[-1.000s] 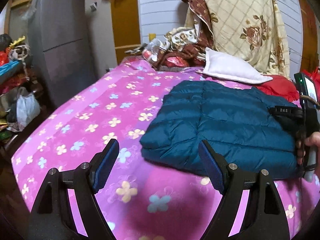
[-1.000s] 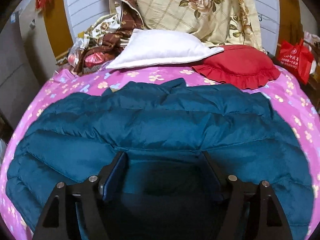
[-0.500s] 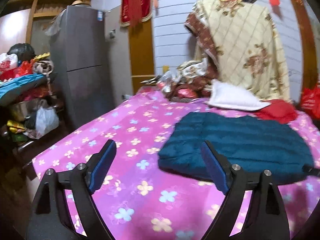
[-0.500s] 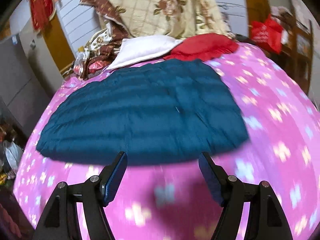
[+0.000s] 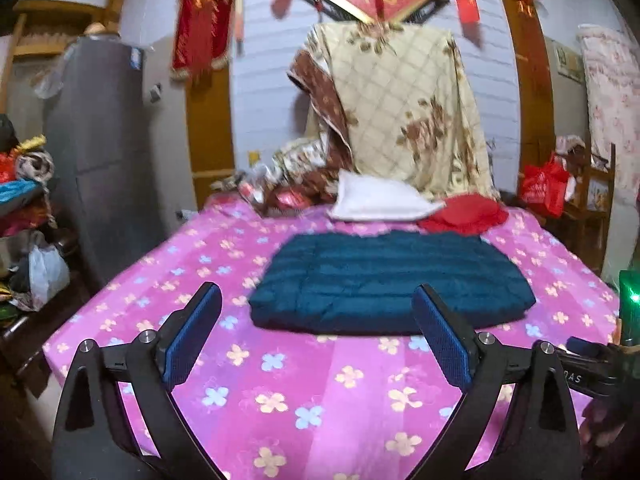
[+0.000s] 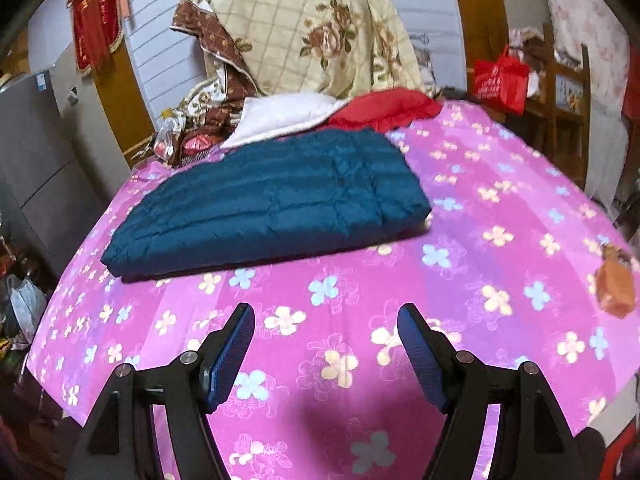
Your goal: Fold large clothes
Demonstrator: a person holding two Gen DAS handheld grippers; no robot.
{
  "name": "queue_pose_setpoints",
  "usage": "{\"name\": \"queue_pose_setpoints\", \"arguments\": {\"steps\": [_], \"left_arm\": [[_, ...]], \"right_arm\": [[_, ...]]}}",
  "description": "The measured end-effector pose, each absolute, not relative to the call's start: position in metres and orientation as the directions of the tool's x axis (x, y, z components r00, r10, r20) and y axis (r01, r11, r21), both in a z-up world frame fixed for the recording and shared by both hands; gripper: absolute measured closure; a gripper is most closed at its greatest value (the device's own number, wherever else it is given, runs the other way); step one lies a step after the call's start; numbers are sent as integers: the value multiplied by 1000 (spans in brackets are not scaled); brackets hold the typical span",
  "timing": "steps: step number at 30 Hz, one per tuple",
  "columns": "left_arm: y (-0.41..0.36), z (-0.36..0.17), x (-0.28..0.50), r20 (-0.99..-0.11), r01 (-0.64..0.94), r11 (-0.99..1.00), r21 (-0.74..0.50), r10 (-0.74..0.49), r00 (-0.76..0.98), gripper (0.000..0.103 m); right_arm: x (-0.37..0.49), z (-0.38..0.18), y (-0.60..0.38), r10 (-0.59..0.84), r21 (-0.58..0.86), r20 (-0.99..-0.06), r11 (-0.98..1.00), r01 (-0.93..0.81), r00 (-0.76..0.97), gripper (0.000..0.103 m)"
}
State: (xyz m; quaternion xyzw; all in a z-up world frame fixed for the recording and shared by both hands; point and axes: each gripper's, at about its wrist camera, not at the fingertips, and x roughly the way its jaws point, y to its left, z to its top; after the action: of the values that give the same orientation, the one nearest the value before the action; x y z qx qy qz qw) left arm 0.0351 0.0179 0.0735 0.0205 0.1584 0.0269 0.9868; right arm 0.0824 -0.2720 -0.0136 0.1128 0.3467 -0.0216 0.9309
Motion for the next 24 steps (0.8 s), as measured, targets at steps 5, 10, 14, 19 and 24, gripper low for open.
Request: {"name": "queue_pose_setpoints", "arguments": {"steps": [5,10,14,19,24], "left_arm": [[26,91,9,-187,-171,984,41,176,966,4],[44,106,-10,-130,-250,968,-5,247,960,1],[47,110,-23,-87,-252,967,-24,249,965,1],[45,100,-25,-129,-187,981,-51,179,975,1],[36,84,-6,-285,-132,991,-27,119,951,1]], "right_arm": [[66,6,-270,18,181,-612,976,118,791,32],[56,18,-270,12,180,-594,977,118,804,31],[46,28,-266,7,168,-574,980,109,819,31],[36,33,-258,-7,130,-555,987,96,832,30],[33,30,-255,-25,104,-557,990,100,830,30]]}}
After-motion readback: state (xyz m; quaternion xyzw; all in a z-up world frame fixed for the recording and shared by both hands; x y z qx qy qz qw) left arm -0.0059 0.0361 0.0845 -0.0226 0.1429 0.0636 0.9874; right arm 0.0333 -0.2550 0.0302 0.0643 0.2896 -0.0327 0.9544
